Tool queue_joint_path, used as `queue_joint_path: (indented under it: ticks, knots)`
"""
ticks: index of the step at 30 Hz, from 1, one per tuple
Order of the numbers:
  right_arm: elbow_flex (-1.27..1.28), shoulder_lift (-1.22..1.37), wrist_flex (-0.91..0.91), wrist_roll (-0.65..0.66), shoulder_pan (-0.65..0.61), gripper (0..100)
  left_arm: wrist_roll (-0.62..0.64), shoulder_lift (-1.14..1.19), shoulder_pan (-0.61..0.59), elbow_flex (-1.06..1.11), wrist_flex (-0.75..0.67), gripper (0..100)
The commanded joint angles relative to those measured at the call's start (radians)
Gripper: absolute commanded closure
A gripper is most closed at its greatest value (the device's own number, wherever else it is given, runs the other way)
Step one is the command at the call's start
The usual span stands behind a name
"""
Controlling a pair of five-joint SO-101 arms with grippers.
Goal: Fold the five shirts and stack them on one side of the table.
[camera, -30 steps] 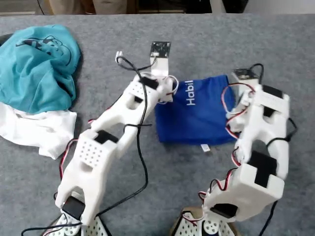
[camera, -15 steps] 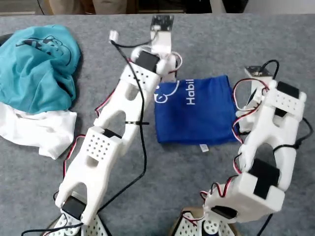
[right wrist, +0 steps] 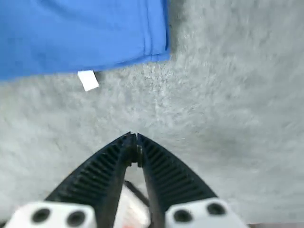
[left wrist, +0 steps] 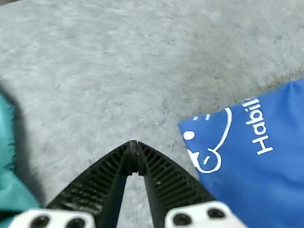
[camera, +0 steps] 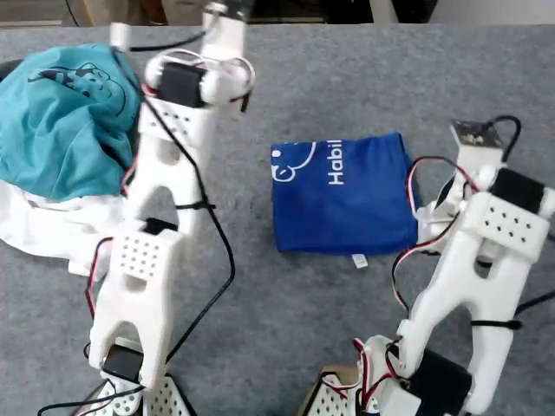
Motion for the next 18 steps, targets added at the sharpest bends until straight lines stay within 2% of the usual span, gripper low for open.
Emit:
queue_joint_path:
  ticks: [1, 4, 8, 13, 18]
  knots:
    - [0.119, -0.024, -0.150, -0.215, -0.027, 87.9, 0.014, -0.225, -0.009, 0.207, 0.015, 98]
    - [0.168, 0.002, -0.267, -0.316, -0.081, 82.0, 0.014, -0.406, -0.008, 0.512, 0.012, 98]
    - [0.150, 0.085, -0.387, -0.445, -0.162, 79.7, 0.014, -0.619, -0.018, 0.933, -0.008, 98]
    - [0.070, 0.306, -0.545, -0.540, -0.232, 73.8, 0.014, -0.840, -0.095, 1.439, -0.218, 98]
    - [-0.079, 0.544, -0.551, -0.626, -0.223, 70.1, 0.006, -1.075, -0.184, 1.841, -0.397, 98]
